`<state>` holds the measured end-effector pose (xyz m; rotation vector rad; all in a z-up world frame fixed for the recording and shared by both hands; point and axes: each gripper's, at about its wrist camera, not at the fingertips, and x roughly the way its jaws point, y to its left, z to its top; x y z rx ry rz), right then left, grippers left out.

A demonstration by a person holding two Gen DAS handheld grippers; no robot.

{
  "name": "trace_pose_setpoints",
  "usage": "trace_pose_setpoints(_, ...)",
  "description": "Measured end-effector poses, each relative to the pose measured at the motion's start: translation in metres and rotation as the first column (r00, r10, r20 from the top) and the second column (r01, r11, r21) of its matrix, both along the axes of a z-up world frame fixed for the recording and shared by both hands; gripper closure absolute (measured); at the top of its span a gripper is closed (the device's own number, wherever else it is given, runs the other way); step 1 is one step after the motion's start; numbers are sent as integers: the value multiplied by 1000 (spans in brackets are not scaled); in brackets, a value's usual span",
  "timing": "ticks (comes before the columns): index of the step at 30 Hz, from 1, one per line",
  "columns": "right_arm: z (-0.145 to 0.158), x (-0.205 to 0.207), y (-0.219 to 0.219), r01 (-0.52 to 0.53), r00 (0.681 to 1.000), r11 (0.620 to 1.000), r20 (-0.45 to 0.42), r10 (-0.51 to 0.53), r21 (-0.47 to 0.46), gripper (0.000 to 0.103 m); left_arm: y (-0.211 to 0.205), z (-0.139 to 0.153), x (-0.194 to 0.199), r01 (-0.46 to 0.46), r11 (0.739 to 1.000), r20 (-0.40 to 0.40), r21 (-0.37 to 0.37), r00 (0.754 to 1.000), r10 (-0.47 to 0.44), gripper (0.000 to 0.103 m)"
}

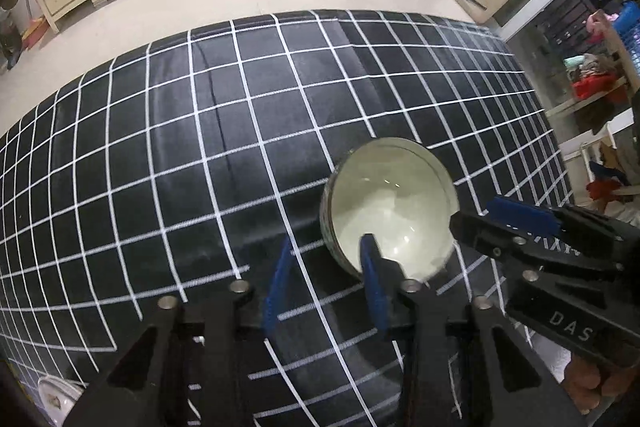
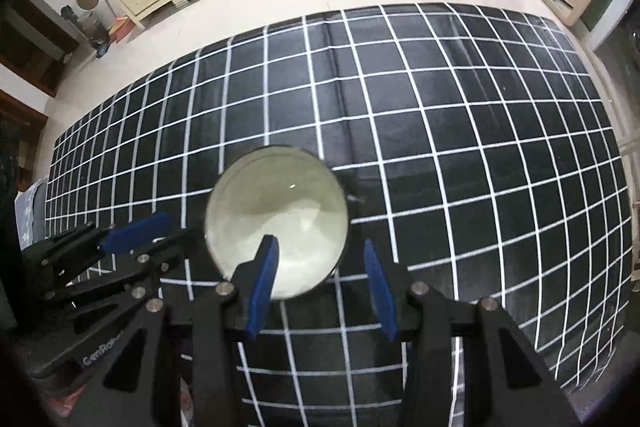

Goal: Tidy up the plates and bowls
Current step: 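Move the right tool to the green-patterned bowl and grasp its rim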

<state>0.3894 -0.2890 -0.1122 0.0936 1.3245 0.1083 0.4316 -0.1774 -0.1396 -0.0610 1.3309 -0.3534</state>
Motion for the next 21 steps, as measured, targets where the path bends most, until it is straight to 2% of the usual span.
trace_pose_setpoints(3, -12, 7, -4, 12, 1000, 1000, -22, -12, -2, 68, -2, -11, 8, 6, 1000, -17, 8, 1000, -6, 81)
trace_pose_setpoints(5, -20, 9, -6, 14, 999, 1000, -42, -14, -3, 81, -5, -18, 11, 13, 1000, -30, 18, 999, -13, 85)
trace_pose_setpoints(8, -31, 9, -7, 19, 998, 1000, -65, -20, -23, 91, -8, -25, 13, 29, 1000, -46, 6, 999, -29, 92)
trace_pose_setpoints(12, -29, 1, -3, 3, 999, 999, -50, -6, -44, 91, -7, -24, 9, 43, 999, -35, 34, 999, -41, 94)
trace_pose_setpoints(16, -31, -12, 11, -22, 997, 999, -81, 19, -36, 91, 1, -23, -8, 61, 996, -57, 71, 997, -57, 94)
trace_pose_setpoints(21, -34, -37, 40, -70, 992, 998, -107, 68, -11, 91, 37, -26, -41, 53, 994, -77, 97, 996, -46, 94)
